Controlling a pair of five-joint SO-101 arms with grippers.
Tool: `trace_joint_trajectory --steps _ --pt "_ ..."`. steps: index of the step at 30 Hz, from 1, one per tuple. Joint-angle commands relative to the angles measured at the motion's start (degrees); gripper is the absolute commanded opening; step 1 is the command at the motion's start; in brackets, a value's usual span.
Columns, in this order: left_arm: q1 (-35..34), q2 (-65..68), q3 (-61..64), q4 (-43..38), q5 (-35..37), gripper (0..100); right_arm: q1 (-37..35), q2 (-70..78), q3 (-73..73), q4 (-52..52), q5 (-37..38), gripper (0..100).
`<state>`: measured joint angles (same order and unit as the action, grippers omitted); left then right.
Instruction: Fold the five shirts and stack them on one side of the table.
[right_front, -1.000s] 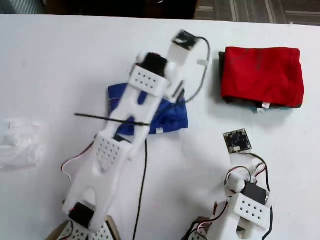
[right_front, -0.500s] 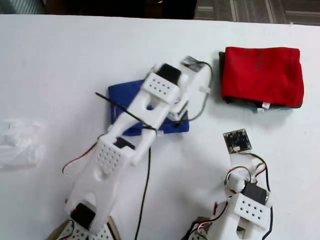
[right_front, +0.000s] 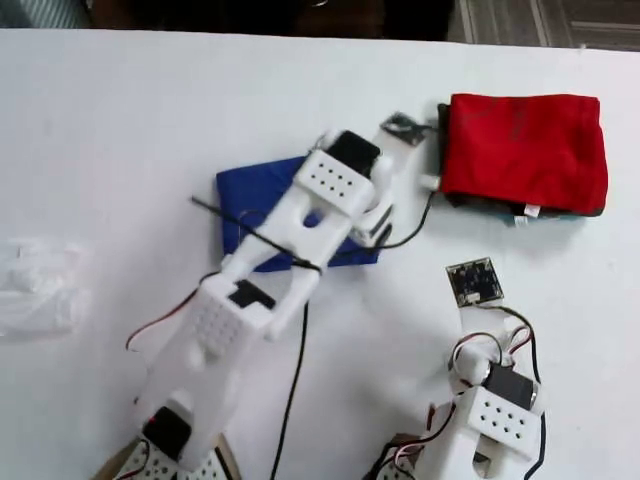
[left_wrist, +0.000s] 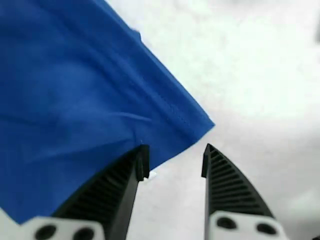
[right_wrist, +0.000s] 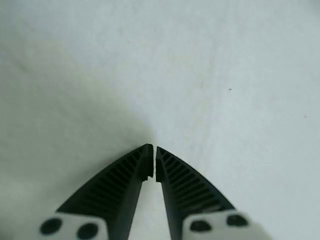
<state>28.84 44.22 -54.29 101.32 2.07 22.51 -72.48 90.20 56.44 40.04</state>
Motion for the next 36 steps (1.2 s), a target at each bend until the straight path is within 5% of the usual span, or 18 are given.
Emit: trace_joint_trajectory --steps 1,15,36 --pt "-1.05 -10.02 -0.84 1.14 0.35 19 0.04 -1.01 -0.18 0.40 -0.09 1.9" --pt "-24.18 -26.73 33.27 -5.27 -6.59 19 0.04 -1.01 -0.18 0.40 -0.09 1.9" --pt "-26.37 -27.96 60.18 -19.96 -8.88 19 0.04 -1.01 -0.18 0.31 -0.09 1.9"
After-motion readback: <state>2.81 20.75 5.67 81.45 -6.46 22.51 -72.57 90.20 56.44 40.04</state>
